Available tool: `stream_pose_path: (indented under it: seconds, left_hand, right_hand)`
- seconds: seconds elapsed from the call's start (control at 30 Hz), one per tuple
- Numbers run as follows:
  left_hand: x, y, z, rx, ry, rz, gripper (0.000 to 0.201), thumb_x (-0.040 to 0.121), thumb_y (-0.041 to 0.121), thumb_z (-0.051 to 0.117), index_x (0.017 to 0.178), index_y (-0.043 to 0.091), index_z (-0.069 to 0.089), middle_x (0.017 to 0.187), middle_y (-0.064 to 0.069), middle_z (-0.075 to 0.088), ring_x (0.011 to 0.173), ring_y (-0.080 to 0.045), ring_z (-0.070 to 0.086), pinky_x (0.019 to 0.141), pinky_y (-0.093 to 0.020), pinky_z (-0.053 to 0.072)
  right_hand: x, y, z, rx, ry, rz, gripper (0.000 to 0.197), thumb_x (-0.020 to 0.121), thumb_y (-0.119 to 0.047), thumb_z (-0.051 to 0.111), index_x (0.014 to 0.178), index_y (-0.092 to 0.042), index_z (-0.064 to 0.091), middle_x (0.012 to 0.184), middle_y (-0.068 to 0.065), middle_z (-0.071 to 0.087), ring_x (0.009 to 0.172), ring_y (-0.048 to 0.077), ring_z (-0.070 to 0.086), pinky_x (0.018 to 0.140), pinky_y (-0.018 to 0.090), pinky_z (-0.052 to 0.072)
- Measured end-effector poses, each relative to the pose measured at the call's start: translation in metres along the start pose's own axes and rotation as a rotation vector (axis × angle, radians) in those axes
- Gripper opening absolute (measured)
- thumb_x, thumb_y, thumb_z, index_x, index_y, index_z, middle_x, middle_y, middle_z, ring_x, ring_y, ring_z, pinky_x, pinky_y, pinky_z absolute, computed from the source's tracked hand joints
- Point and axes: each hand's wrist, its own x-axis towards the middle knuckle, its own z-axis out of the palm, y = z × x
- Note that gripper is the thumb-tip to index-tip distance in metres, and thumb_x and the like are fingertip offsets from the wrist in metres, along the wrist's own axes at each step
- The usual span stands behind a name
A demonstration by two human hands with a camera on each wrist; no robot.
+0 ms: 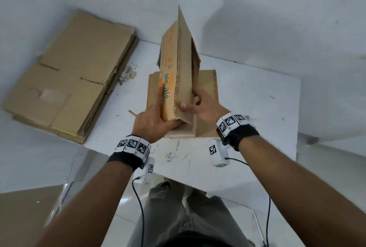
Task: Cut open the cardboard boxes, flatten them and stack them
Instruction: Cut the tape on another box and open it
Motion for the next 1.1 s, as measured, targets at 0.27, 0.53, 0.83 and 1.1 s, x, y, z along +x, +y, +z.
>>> stream_pose_path:
  seconds: [0.27,0.53,0.83,1.1]
  left_hand:
    - [0.023,-0.012,-0.022,-0.546,0.123,-0.398,0.089,0.087,0.081,0.050,0.140,0.011,0.057,0.134,-0.013,0.063,0.126,-0.034,0.057,0.113,-0.042,0.040]
    - [0.032,-0.030,-0.017,-0.690,0.368,-0.473,0.054,0.089,0.053,0.073,0.123,0.011,0.068,0.108,0.005,0.068,0.109,-0.020,0.067,0.081,-0.020,0.051]
    - [0.061,-0.049,-0.001,-0.426,0.465,-0.669,0.090,0.070,0.079,0.073,0.125,0.013,0.046,0.104,-0.005,0.058,0.091,-0.029,0.059,0.080,-0.041,0.051]
    - [0.113,-0.084,0.048,-0.211,0.281,-0.607,0.070,0.090,0.064,0.063,0.126,0.010,0.037,0.116,-0.020,0.065,0.101,-0.043,0.065,0.086,-0.049,0.049]
  right_hand:
    - [-0.041,0.001,-0.035,-0.498,0.003,0.073,0.074,0.065,-0.088,0.064,0.084,-0.017,0.065,0.076,-0.002,0.064,0.066,0.009,0.057,0.066,0.033,0.053]
    - [-0.037,0.046,0.007,0.022,0.486,0.247,0.085,0.084,-0.083,0.024,0.081,-0.010,0.069,0.077,0.006,0.072,0.078,0.026,0.070,0.078,0.047,0.057]
    - [0.017,0.064,-0.006,0.206,0.721,0.406,0.040,0.091,-0.046,0.066,0.109,-0.011,0.061,0.102,0.006,0.071,0.093,0.027,0.069,0.081,0.034,0.051]
    - [0.060,0.068,-0.039,-0.077,0.405,0.472,0.053,0.090,-0.059,0.056,0.128,-0.022,0.048,0.114,0.008,0.064,0.101,0.031,0.065,0.091,0.046,0.055]
